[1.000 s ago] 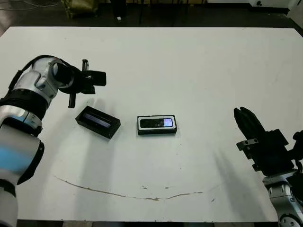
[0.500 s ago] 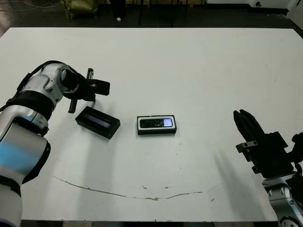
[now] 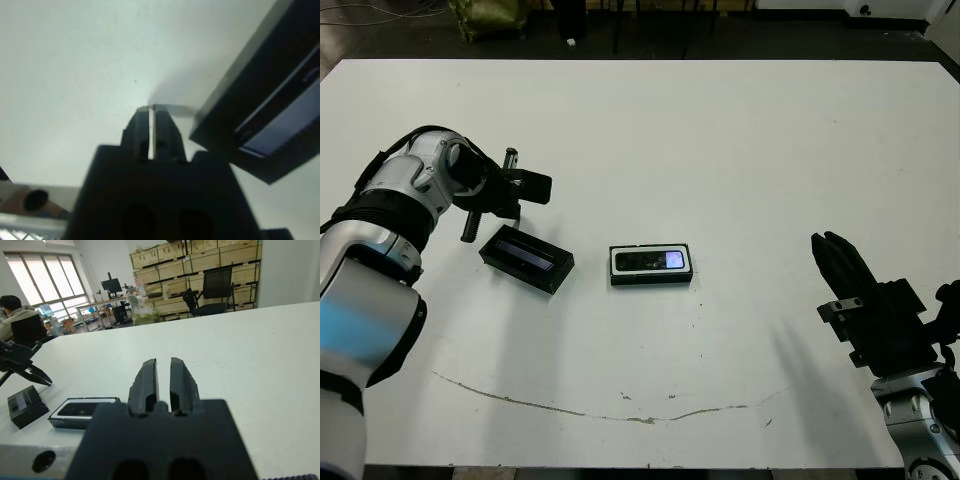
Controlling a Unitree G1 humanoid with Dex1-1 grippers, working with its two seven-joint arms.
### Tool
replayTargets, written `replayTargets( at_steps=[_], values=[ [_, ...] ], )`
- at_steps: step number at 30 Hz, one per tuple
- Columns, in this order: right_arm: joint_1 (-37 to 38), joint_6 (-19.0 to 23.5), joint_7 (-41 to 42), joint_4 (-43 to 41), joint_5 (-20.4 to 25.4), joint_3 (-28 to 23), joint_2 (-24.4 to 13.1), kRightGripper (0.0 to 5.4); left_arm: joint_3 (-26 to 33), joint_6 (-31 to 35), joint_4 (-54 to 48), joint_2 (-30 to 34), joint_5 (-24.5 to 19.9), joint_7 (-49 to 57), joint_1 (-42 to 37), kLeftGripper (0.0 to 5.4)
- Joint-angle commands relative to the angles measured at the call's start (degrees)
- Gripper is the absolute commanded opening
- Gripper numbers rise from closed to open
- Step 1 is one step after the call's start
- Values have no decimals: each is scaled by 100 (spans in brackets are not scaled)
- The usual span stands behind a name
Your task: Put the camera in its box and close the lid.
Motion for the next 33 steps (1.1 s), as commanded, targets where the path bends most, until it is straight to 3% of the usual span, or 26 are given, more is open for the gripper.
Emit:
replayTargets(
  at_steps=[1, 10, 15, 22, 27, 33],
  values=[
    [83, 42, -47, 16, -54, -8, -50, 2, -67, -89, 0, 116, 18, -274, 416, 0],
    [62, 92, -54, 28, -51, -25, -98, 2, -12, -116, -401, 310, -79, -751, 598, 0],
    [24, -33, 50, 114, -132, -28, -134, 2, 39, -98, -975, 513, -169, -982, 863, 0],
    [26, 177, -104, -54, -8, -60, -139, 2, 86, -11, -1986, 796, -411, -1394, 1255, 0],
    [44, 55, -113, -12, -209, -29, -183, 2, 124, 151, -2524, 935, -559, -1684, 1422, 0],
    [40, 23, -6, 9, -132, -31, -150, 2, 93, 268, -2942, 1083, -547, -1808, 1615, 0]
  ],
)
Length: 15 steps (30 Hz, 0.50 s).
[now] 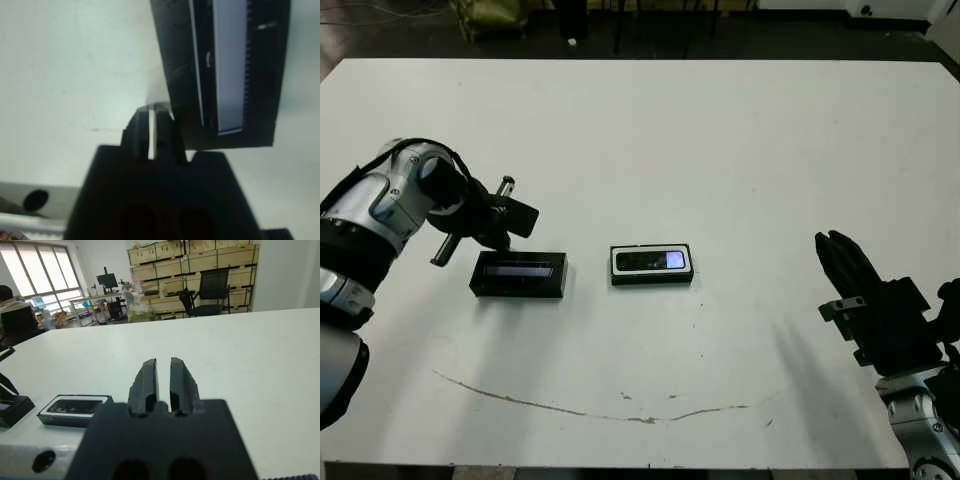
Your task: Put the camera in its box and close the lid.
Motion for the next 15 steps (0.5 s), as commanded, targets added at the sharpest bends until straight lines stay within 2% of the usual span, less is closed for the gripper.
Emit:
replayTargets(
  at_steps=[1, 5, 10, 15],
  values=[
    [46, 48, 27, 13, 112, -16, -8, 2, -138, 59, -108, 85, 24, -184, 407, 0],
    [52, 130, -38, -48, 180, -5, -20, 2, -179, 292, -284, 130, 52, -314, 497, 0],
    [34, 147, -27, -24, 228, -23, -62, 2, -253, 244, -462, 223, 58, -454, 577, 0],
    [36, 123, -54, -9, 134, -19, -79, 2, -334, 399, -692, 340, 119, -565, 659, 0]
  ],
)
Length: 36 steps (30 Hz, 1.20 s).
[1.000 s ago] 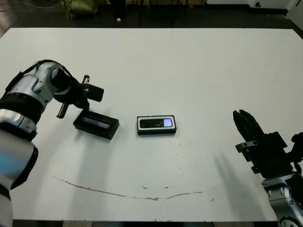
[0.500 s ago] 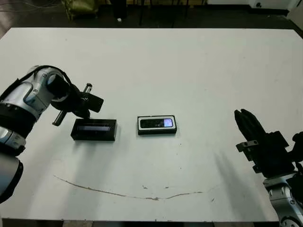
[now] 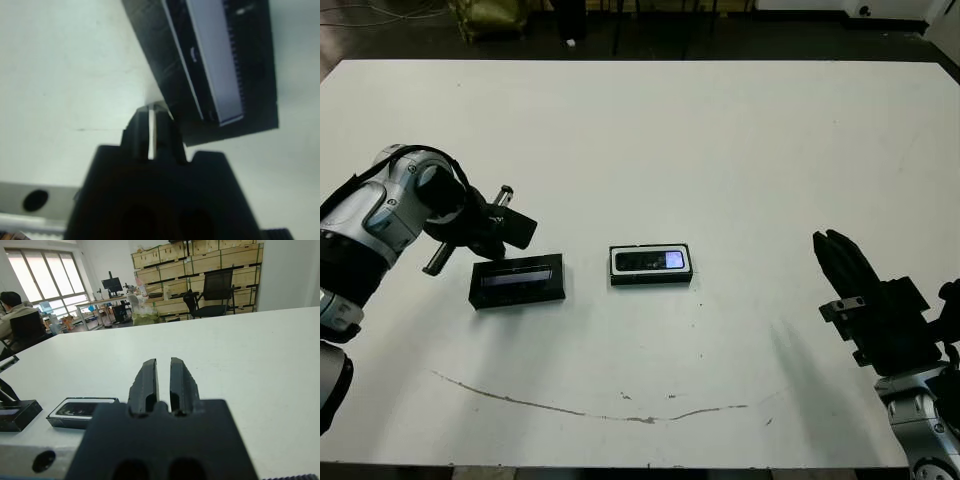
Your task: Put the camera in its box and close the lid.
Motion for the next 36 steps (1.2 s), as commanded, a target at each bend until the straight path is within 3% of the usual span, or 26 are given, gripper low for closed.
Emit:
replayTargets(
  at_steps=[1, 7, 21, 28, 36],
  values=[
    [41, 113, -47, 23, -4, -27, -62, 2, -198, 75, 51, 76, 72, -257, 408, 0],
    [65, 112, -101, -12, -97, -16, -96, 2, -162, -112, -2, 255, 35, -221, 516, 0],
    [50, 72, 11, 25, 122, -63, -33, 2, -76, 451, -97, 335, -91, -747, 638, 0],
    [43, 152, -20, -40, 80, -58, -109, 2, 3, 491, -877, 544, -474, -854, 861, 0],
    [55, 123, -42, -6, 1, -35, -99, 2, -366, 938, -1661, 754, -1014, -854, 832, 0]
  ],
)
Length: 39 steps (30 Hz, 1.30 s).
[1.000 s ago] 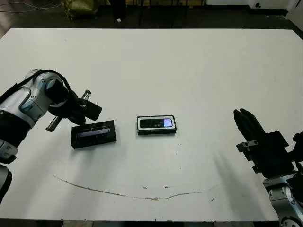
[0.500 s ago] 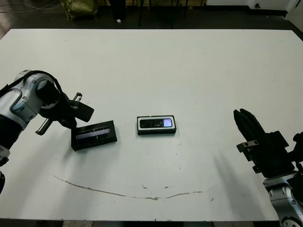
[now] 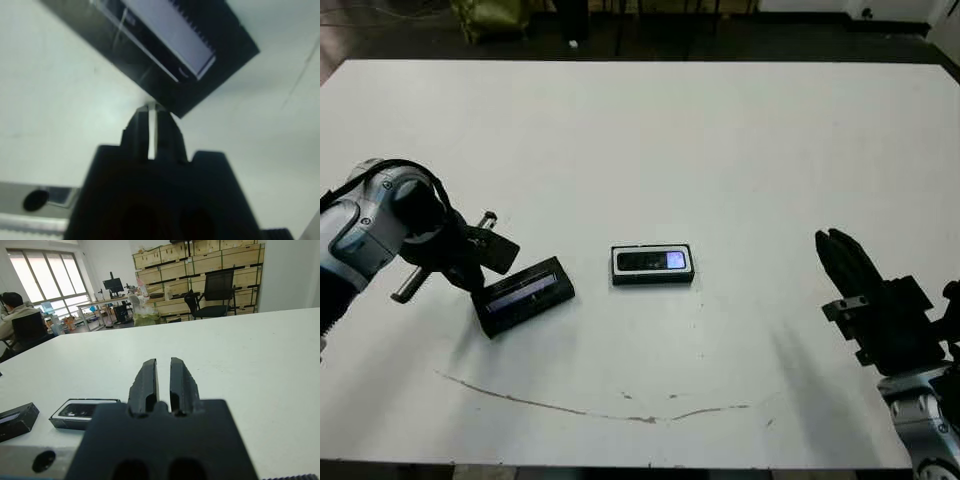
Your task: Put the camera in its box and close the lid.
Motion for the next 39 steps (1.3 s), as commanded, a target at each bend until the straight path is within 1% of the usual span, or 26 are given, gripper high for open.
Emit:
replayTargets(
  at_steps=[1, 4, 11, 15, 18, 20, 23, 24, 27, 29, 30, 31, 33, 36, 38, 39],
  values=[
    [54, 31, -5, 68, -76, 7, -55, 2, -328, 195, -177, 79, -244, -45, 181, 0],
    [44, -4, 60, 104, -40, -5, -40, 2, -316, 179, -308, 130, -381, -45, 212, 0],
    [47, 81, 37, 63, 6, -1, -36, 2, -410, 285, -554, 244, -554, -45, 213, 0],
    [49, 136, 11, 38, 60, 0, -24, 2, -426, 224, -461, 224, -539, -45, 200, 0],
    [63, 198, -59, 7, 59, 2, -28, 2, -404, 281, -442, 208, -411, -45, 205, 0],
    [71, 127, 2, 49, 24, 9, -49, 2, -296, 291, -358, 188, -289, 79, 258, 0],
    [67, 69, 79, 87, 109, 12, -6, 2, -76, 331, -105, 189, 79, 775, 400, 0],
    [73, 108, 57, 69, 137, 9, 4, 2, -4, 264, -6, 198, 216, 1053, 451, 0],
    [79, 151, 34, 45, 150, 18, -3, 2, 199, 357, 168, 231, 655, 1764, 553, 0],
    [86, 132, 50, 81, 147, 15, -4, 2, 474, 521, 61, 296, 828, 2248, 722, 0],
    [91, 92, 76, 102, 134, 20, -5, 2, 641, 568, 4, 333, 849, 2481, 819, 0],
    [95, 81, 85, 112, 131, 21, -8, 2, 886, 616, -87, 368, 763, 2719, 960, 0],
    [126, 77, 77, 84, 149, 18, 5, 2, 1537, 786, -412, 402, 396, 3125, 1348, 0],
    [129, 43, 120, 131, 175, 16, 5, 2, 2431, 1214, -1162, 490, -89, 3338, 1904, 0],
    [131, 74, 103, 118, 164, 25, -7, 2, 3116, 1272, -1504, 432, -569, 3529, 2356, 0],
    [130, 69, 114, 115, 186, 30, 2, 2, 3385, 1329, -1676, 390, -713, 3660, 2573, 0]
  ],
)
